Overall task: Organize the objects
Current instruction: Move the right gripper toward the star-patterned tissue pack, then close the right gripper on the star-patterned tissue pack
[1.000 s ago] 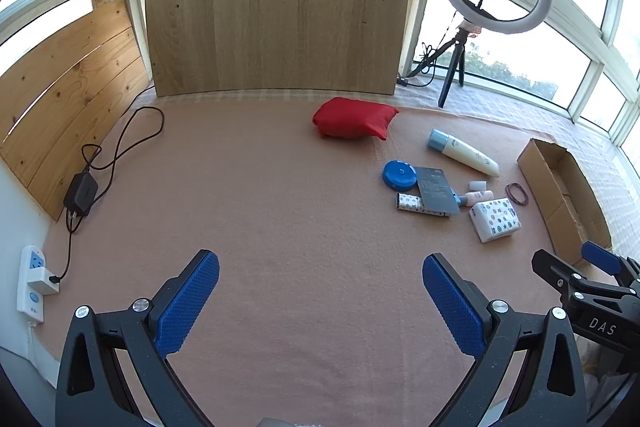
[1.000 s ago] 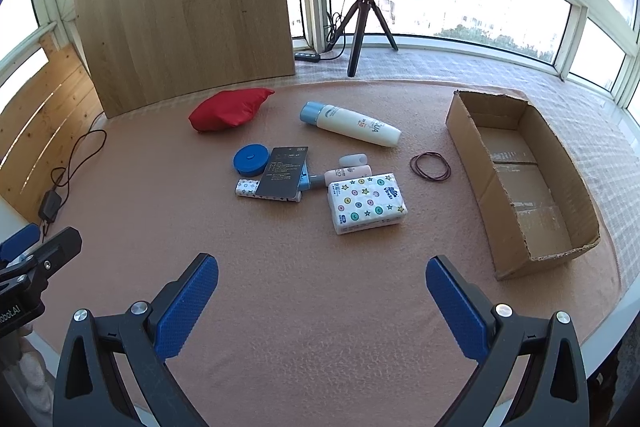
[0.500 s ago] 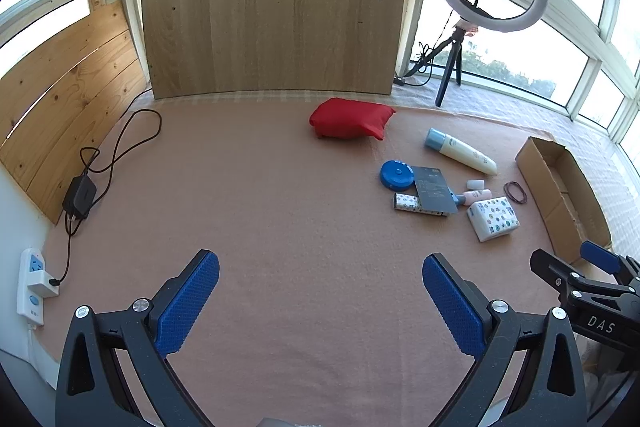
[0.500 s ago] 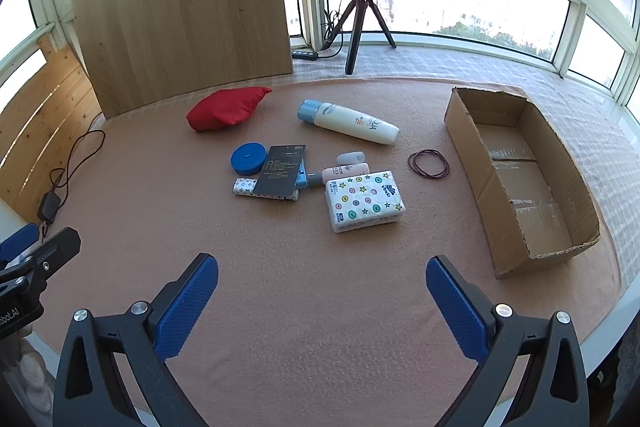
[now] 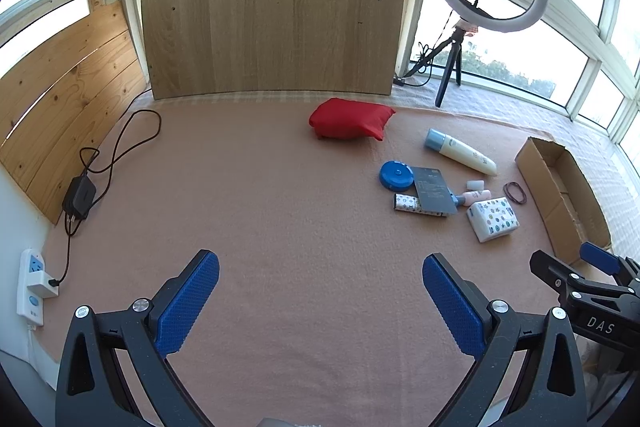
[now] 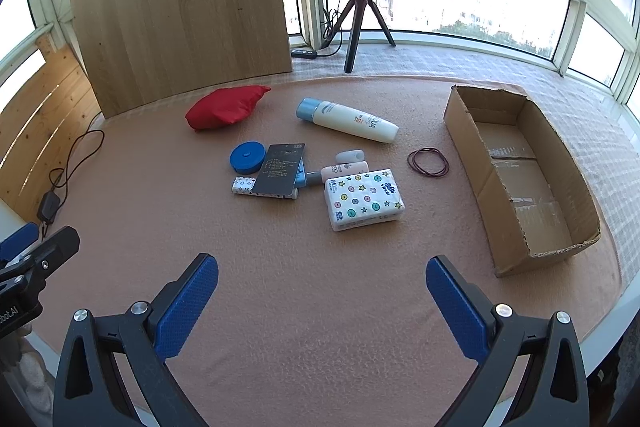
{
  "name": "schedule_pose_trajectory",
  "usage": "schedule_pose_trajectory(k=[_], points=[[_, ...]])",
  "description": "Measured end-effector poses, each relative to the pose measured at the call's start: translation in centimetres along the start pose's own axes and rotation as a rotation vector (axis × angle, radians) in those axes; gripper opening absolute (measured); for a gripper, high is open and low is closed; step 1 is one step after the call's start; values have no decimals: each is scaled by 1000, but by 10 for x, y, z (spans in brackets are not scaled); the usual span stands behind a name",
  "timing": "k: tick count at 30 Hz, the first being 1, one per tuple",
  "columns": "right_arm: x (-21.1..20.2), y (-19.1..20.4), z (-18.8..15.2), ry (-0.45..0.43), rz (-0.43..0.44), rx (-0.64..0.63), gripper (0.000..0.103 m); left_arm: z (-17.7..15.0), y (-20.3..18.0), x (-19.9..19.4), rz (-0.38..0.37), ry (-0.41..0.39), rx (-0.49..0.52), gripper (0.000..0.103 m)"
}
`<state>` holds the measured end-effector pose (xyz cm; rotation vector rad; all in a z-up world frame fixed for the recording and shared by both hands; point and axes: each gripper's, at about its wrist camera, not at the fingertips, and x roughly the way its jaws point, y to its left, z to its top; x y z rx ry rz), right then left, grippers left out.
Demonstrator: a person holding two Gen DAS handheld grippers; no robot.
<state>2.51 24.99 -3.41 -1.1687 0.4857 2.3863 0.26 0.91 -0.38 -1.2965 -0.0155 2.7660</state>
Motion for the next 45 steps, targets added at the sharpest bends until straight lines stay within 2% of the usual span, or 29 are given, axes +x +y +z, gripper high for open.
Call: schedule_pose_trajectory(k=[20, 45], points=[[-2, -6, 2, 4, -17, 21, 102, 0, -3, 2, -17, 4, 11, 103], [4, -25, 1, 23, 8, 47, 102, 0, -24, 7, -45, 9, 30, 103]])
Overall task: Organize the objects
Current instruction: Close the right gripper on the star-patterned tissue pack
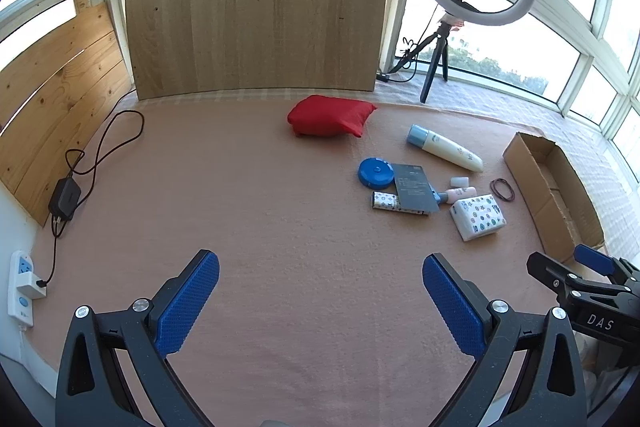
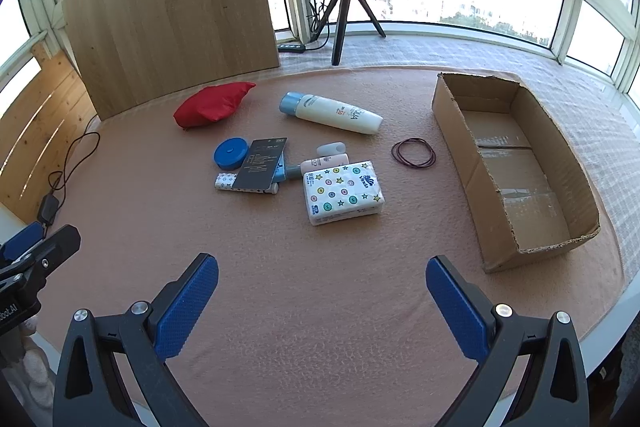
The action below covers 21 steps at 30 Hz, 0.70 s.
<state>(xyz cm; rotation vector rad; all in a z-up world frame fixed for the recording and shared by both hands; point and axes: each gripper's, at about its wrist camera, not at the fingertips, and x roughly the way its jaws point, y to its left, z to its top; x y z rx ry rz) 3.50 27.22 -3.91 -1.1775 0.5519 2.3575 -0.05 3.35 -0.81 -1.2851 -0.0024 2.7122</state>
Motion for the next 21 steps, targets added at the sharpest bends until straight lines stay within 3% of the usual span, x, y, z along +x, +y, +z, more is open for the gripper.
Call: schedule_pose_trajectory(k=[7, 12, 19, 21], points=[[6, -10, 4, 11, 18, 1, 98, 2, -8, 5, 0, -4, 4, 103], [19, -21, 17, 27, 45, -5, 77, 3, -11, 10, 3, 1, -9, 103], [58, -33, 46, 83, 77, -20, 60, -3, -12, 22, -18, 26, -37, 103], [74, -37, 53, 118, 89, -4, 48, -7, -12, 23, -11, 27, -39, 103]])
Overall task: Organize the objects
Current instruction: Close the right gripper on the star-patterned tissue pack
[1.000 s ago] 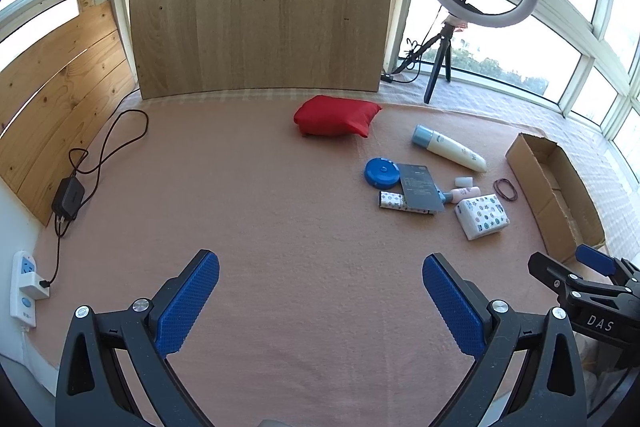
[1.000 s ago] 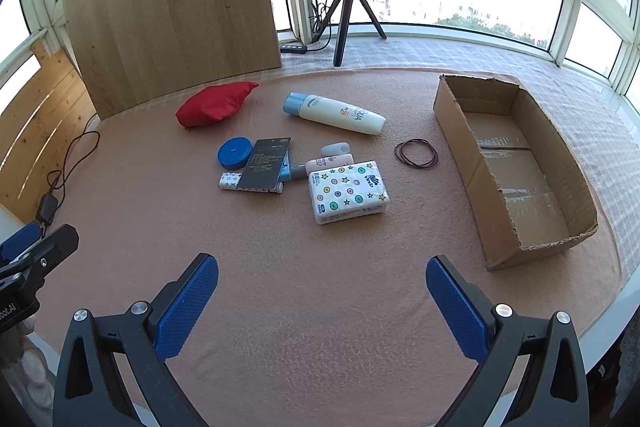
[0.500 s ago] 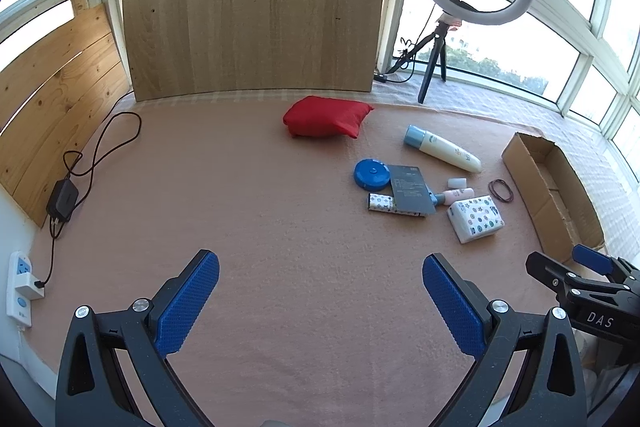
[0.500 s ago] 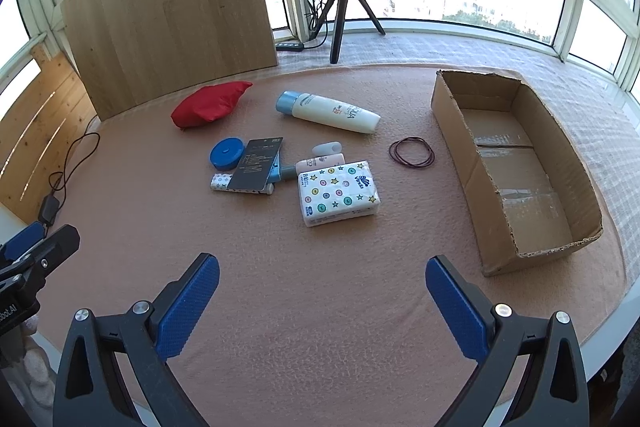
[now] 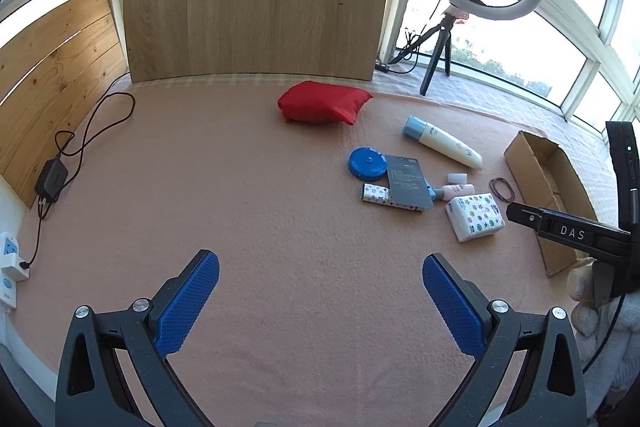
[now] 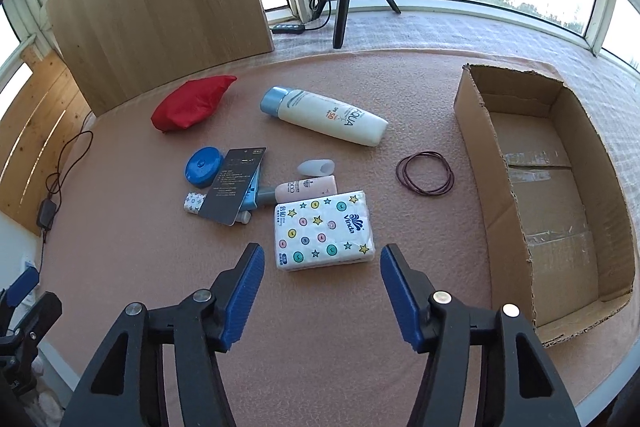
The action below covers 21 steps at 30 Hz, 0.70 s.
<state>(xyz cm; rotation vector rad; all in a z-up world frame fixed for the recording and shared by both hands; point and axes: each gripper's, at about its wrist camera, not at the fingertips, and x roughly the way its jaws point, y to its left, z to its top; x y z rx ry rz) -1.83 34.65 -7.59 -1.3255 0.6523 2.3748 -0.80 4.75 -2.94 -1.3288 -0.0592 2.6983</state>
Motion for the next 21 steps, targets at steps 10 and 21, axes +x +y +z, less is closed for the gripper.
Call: schedule_pose_trajectory(k=[10, 21], points=[[55, -11, 33, 82, -1, 39, 37, -16, 16, 1, 57, 4, -44, 103], [73, -19, 37, 146, 52, 110, 33, -22, 20, 9, 55, 19, -37, 102]])
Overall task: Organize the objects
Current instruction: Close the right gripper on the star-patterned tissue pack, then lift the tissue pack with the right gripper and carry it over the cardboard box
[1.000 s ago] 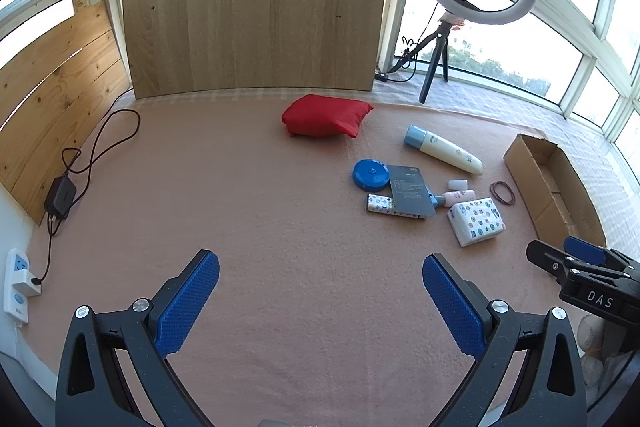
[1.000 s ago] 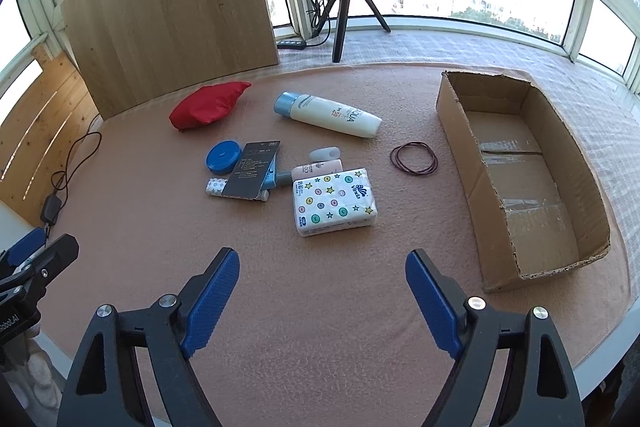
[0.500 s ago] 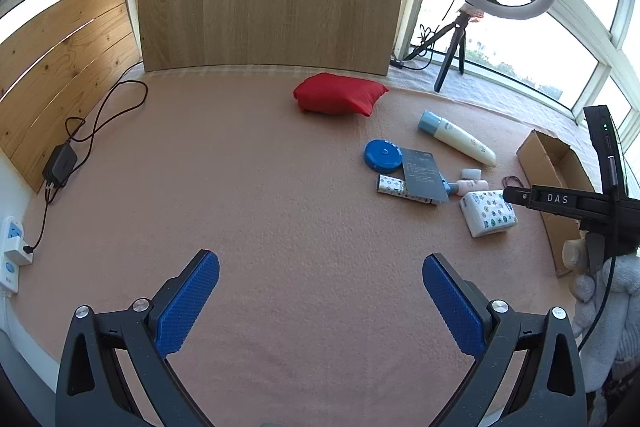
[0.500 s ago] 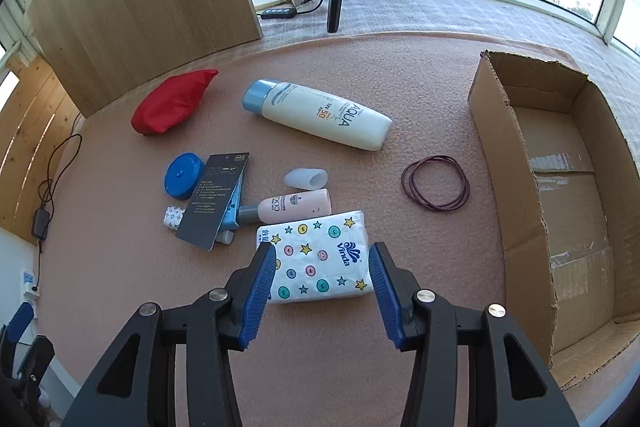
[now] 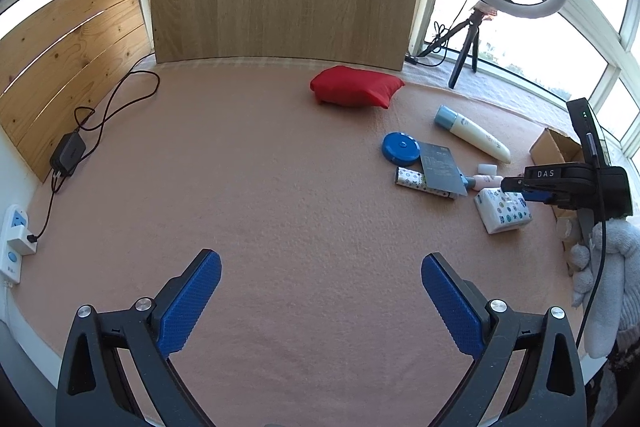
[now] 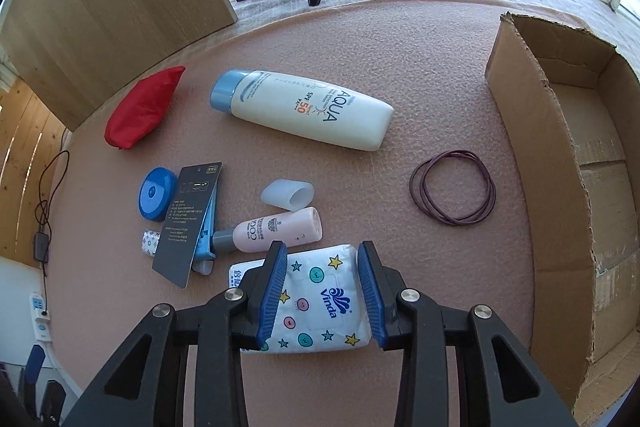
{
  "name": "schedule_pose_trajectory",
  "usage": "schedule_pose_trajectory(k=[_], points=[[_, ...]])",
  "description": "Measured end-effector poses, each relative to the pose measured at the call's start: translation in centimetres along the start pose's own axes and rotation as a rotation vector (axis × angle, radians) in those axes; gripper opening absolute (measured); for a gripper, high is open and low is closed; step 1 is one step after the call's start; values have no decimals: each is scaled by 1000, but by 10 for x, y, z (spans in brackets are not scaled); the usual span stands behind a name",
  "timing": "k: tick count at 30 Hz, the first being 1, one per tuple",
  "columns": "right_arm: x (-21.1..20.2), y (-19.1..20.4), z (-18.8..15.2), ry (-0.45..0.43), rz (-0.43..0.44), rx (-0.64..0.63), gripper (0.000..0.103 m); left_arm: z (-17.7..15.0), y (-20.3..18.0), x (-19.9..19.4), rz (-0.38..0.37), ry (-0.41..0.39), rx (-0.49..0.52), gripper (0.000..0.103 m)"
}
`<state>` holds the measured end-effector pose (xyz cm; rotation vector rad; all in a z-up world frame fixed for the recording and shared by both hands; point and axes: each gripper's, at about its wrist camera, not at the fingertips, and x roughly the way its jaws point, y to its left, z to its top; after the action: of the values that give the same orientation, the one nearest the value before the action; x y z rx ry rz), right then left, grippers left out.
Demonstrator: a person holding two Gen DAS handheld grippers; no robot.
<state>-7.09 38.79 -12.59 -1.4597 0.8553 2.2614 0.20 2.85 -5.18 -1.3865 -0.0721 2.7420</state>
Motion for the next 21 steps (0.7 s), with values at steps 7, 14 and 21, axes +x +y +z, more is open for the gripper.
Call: schedule_pose_trajectory(k=[7, 14, 21], points=[[-3, 12, -28, 45, 67, -4, 33, 6, -21, 18, -98, 26, 49, 99], [-23, 23, -45, 7, 82, -78, 56, 5, -61, 58, -251, 123, 108, 99], [-24, 14, -42, 35, 105, -89, 62, 1, -99, 88, -314, 181, 167, 92]])
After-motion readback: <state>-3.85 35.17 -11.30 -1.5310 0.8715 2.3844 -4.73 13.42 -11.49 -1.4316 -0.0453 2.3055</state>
